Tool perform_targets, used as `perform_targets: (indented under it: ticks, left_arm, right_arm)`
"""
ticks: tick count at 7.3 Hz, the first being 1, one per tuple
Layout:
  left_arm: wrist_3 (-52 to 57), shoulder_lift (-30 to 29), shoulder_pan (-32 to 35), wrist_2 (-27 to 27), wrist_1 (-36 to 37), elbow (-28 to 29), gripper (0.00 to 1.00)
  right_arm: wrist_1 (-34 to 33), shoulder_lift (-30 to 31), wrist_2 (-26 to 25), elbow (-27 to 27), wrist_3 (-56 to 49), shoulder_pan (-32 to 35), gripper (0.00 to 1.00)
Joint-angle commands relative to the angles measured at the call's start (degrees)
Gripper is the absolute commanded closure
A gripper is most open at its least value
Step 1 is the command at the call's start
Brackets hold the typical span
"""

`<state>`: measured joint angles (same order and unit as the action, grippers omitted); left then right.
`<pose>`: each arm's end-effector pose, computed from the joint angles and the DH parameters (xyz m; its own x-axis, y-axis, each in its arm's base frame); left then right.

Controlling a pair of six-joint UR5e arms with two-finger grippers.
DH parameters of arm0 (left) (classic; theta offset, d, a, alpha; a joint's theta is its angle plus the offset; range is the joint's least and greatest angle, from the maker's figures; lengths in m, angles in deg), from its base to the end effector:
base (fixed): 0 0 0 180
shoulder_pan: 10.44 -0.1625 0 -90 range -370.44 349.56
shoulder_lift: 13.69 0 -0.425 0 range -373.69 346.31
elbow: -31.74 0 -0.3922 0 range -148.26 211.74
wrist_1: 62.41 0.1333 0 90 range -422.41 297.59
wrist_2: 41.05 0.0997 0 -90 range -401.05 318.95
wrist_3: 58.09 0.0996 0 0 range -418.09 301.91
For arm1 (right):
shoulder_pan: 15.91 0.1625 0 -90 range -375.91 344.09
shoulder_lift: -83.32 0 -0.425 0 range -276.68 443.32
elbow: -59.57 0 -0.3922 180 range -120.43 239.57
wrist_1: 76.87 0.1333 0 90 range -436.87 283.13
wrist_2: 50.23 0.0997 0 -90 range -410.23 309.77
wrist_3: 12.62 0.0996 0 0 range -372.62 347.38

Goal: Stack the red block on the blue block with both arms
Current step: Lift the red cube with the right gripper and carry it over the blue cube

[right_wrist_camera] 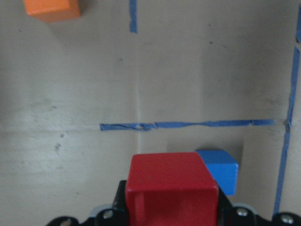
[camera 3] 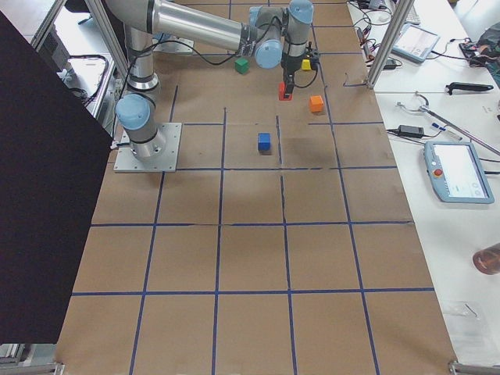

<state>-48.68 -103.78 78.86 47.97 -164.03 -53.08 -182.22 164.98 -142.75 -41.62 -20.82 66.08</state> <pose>-0.1291 -0.4807 0.5120 -0.9883 0.1485 0.0354 0.1515 0.9824 0.1094 0.0547 -0.5363 0.3454 -0.9994 -0.0062 0.0330 -0.0036 0.9969 0.0784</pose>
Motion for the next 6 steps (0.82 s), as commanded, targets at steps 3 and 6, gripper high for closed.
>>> perform_targets:
  ticks: [3, 6]
  left_arm:
    - [-0.2, 2.5, 0.2, 0.2, -0.8, 0.3, 0.0]
    - [-0.1, 3.0, 0.2, 0.2, -1.3, 0.1, 0.0]
  right_arm:
    - [-12.6, 3.5, 1.0, -14.2, -2.5, -6.9, 0.91]
    - [-13.0, 2.7, 0.9, -15.4, -6.6, -6.6, 0.91]
